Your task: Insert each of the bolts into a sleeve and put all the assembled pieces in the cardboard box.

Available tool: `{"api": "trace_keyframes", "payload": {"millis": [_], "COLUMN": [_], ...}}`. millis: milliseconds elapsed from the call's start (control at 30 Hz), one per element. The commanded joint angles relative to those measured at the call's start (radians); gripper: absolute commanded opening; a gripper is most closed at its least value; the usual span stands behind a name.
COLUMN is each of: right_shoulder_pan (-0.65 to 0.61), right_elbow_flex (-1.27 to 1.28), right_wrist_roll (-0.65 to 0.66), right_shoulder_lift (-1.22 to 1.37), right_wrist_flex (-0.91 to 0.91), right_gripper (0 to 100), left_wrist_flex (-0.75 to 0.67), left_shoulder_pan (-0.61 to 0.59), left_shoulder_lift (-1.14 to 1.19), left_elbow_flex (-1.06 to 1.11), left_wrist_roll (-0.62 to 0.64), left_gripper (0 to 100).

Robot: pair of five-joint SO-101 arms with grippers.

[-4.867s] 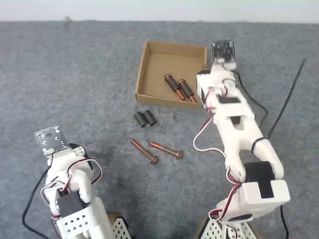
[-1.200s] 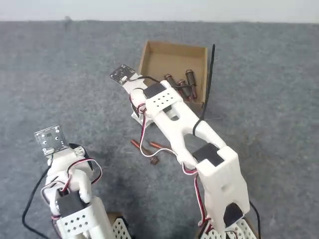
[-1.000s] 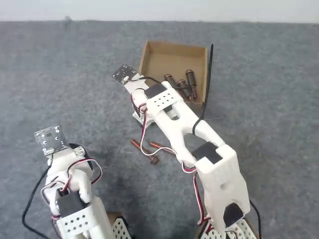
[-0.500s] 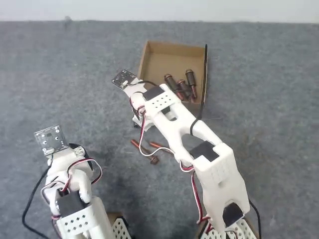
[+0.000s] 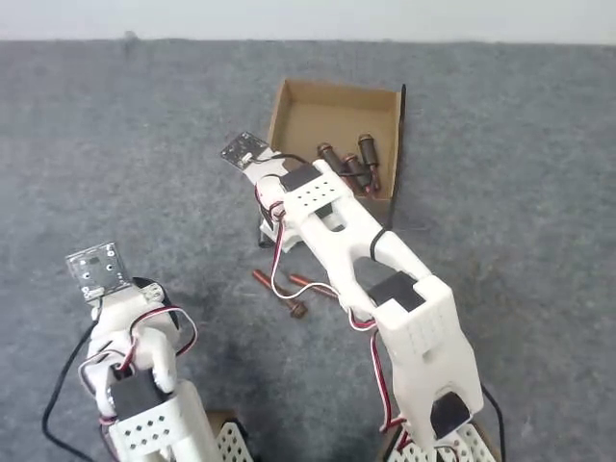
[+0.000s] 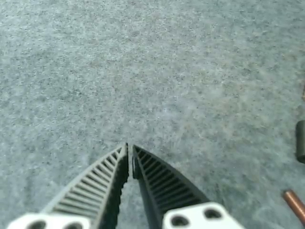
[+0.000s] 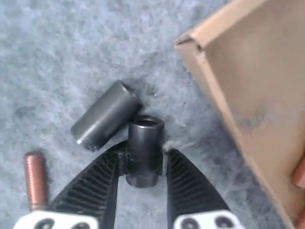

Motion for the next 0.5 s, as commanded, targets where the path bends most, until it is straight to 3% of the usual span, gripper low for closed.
{"api": "trace_keyframes", "payload": {"millis": [0,233,467], "right_shoulder_pan": [0.024,0.125,0.265], "right_elbow_flex": [-0.029,-0.021,0.190], "right_wrist_roll": [0.009,-0.018,-0.058], "right_shoulder_lift": [-0.041,-0.196,-0.395], "right_wrist_flex": [0.076,0.260,0.239], "right_gripper": [0.7,0.7,0.7], "left_wrist_flex": [0.002,0.002,0.002], "left_shoulder_pan": [-0.008,-0.008,-0.008], "left_shoulder_lift": [-0.018,-0.018,-0.018], "left_elbow_flex": [-0.010,-0.010,-0.010], "left_wrist_roll": [-0.012,-0.012,-0.012], "left_gripper": [1,1,1]}}
